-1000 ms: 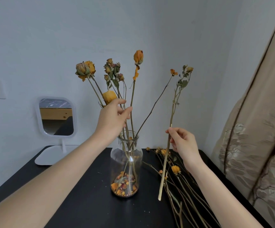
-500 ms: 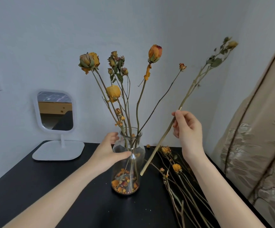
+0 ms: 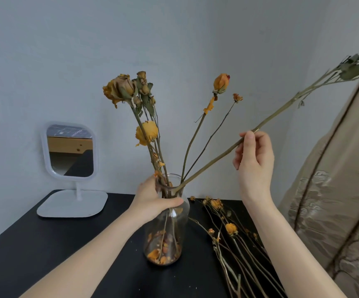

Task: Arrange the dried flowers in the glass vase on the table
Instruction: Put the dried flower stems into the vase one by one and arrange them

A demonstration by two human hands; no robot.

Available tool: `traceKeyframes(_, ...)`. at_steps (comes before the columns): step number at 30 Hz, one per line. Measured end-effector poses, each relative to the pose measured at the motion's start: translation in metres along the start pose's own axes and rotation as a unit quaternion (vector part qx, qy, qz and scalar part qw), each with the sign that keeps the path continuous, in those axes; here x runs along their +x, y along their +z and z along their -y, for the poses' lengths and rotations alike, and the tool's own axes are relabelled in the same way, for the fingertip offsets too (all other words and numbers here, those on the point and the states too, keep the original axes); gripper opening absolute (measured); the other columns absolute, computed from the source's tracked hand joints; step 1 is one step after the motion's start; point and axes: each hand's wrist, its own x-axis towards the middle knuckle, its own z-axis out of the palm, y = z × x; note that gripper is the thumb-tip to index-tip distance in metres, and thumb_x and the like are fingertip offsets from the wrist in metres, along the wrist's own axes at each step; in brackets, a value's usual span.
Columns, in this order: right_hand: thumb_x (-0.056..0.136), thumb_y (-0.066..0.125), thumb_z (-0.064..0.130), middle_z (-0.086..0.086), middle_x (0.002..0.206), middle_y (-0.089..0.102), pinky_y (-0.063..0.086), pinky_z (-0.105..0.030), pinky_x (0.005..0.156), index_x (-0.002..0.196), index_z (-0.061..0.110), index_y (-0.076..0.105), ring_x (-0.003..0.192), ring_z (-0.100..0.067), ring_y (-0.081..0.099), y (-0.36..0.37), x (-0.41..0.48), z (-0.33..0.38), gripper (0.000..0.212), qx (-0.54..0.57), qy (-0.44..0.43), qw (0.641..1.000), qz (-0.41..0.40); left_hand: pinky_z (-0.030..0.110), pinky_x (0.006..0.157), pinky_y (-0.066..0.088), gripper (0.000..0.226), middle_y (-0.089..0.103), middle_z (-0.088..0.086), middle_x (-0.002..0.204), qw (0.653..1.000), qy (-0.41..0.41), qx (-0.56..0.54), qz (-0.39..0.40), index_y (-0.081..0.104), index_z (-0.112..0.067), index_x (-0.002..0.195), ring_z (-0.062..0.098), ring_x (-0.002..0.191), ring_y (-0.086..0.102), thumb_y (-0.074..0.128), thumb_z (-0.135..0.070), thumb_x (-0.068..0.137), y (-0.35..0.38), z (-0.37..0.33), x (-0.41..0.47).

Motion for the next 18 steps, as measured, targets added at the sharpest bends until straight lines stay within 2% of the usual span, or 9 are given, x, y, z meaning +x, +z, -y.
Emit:
traceKeyframes(4, 0.1, 0.035, 0.022, 0.002, 0.067, 0.045, 0.036, -0.015, 0.047, 0.085, 0.025, 0.049, 0.058, -0.011, 0.042, 0.001, 0.004, 0.0, 0.021, 0.003, -0.006, 1.0, -0.014, 0.042, 0.098, 0.044, 0.056, 0.056, -0.005, 0.106, 0.998, 0.005, 0.054, -0.034, 0.057, -0.024, 0.099, 0.018, 0.11, 0.049, 0.08, -0.052, 0.057, 0.003, 0.003, 0.002)
traceKeyframes(7, 0.101, 0.035, 0.021, 0.003, 0.067, 0.045, 0.036, -0.015, 0.047, 0.085, 0.025, 0.05, 0.058, -0.01, 0.043, 0.001, 0.008, -0.001, 0.022, 0.005, -0.01, 1.0, -0.026, 0.037, 0.097, 0.043, 0.055, 0.052, -0.006, 0.109, 0.998, 0.0, 0.056, -0.042, 0.054, -0.027, 0.101, 0.016, 0.112, 0.046, 0.08, -0.051, 0.059, 0.007, 0.007, 0.003)
traceKeyframes(11, 0.101, 0.035, 0.022, 0.003, 0.067, 0.045, 0.036, -0.016, 0.048, 0.085, 0.026, 0.049, 0.059, -0.01, 0.043, 0.002, 0.012, -0.003, 0.022, 0.001, -0.011, 0.999, -0.036, 0.022, 0.08, 0.04, 0.046, 0.057, -0.017, 0.104, 0.998, -0.008, -0.052, -0.023, 0.047, -0.038, 0.093, 0.007, 0.106, 0.053, 0.081, -0.042, 0.062, 0.012, 0.008, 0.001)
traceKeyframes(16, 0.1, 0.034, 0.022, 0.002, 0.069, 0.046, 0.036, -0.025, 0.055, 0.084, 0.027, 0.048, 0.063, -0.012, 0.044, 0.011, 0.015, -0.008, 0.022, -0.013, 0.004, 0.999, -0.029, 0.031, 0.092, 0.043, 0.05, 0.058, -0.017, 0.11, 0.998, -0.002, -0.06, -0.024, 0.045, -0.042, 0.1, 0.007, 0.107, 0.053, 0.079, -0.044, 0.064, 0.014, 0.011, 0.002)
traceKeyframes(18, 0.1, 0.035, 0.021, 0.001, 0.069, 0.046, 0.037, -0.03, 0.058, 0.084, 0.027, 0.048, 0.064, -0.015, 0.044, 0.016, 0.013, -0.011, 0.022, -0.025, 0.003, 1.0, -0.014, 0.03, 0.091, 0.043, 0.055, 0.059, -0.016, 0.112, 0.998, 0.0, -0.056, -0.025, 0.047, -0.036, 0.108, 0.008, 0.108, 0.053, 0.079, -0.045, 0.064, 0.014, 0.012, 0.002)
